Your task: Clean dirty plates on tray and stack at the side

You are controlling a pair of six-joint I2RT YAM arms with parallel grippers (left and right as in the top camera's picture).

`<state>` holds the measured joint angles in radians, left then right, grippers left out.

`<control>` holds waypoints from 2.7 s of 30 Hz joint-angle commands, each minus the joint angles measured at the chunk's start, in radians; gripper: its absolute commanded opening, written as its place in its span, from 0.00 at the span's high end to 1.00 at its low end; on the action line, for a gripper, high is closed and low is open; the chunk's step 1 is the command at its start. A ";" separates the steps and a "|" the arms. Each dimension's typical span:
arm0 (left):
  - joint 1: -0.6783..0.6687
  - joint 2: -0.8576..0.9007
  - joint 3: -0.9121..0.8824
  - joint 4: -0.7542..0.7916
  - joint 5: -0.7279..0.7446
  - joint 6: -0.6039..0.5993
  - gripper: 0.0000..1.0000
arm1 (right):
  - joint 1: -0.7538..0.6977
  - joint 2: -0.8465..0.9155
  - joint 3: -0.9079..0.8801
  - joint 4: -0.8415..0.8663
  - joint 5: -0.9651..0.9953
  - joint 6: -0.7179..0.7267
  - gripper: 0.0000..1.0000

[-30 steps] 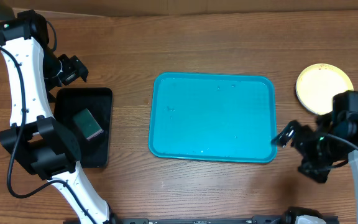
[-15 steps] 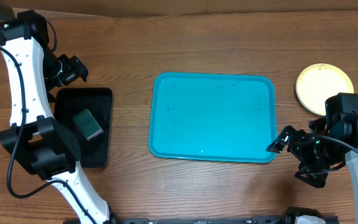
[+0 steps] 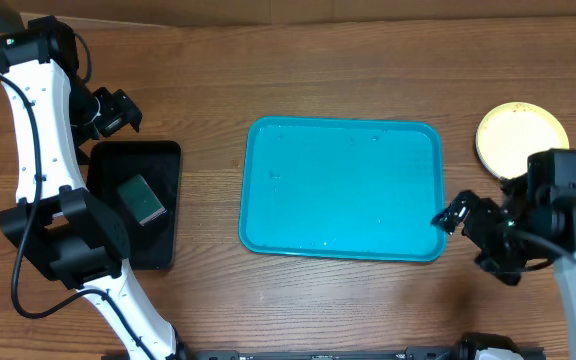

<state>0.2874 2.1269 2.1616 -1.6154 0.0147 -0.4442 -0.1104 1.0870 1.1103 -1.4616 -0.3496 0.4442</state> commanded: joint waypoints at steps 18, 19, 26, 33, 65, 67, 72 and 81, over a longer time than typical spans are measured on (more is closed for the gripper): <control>-0.010 -0.002 -0.001 0.002 0.004 -0.006 0.00 | 0.128 -0.720 -0.811 1.173 0.016 -0.087 0.00; -0.010 -0.002 -0.001 0.002 0.004 -0.006 0.00 | 0.137 -0.747 -0.841 1.211 0.015 -0.103 0.00; -0.010 -0.002 -0.001 0.002 0.004 -0.006 0.00 | 0.158 -0.864 -0.987 1.428 0.016 -0.134 0.00; -0.008 -0.002 -0.001 0.002 0.004 -0.006 0.00 | 0.156 -0.965 -1.047 1.533 0.129 -0.143 0.00; -0.008 -0.002 -0.001 0.002 0.004 -0.006 0.00 | 0.156 -1.085 -1.102 1.376 0.341 -0.344 0.00; -0.008 -0.002 -0.001 0.002 0.004 -0.006 0.00 | 0.156 -1.085 -1.102 1.377 0.330 -0.344 0.00; -0.008 -0.002 -0.001 0.002 0.004 -0.006 0.00 | 0.156 -1.084 -1.102 1.377 0.330 -0.344 0.00; -0.008 -0.002 -0.001 0.002 0.004 -0.006 0.00 | 0.156 -1.084 -1.102 1.378 0.330 -0.344 0.00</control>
<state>0.2874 2.1269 2.1609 -1.6154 0.0151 -0.4442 0.0410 0.0128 0.0185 -0.0902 -0.0330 0.1070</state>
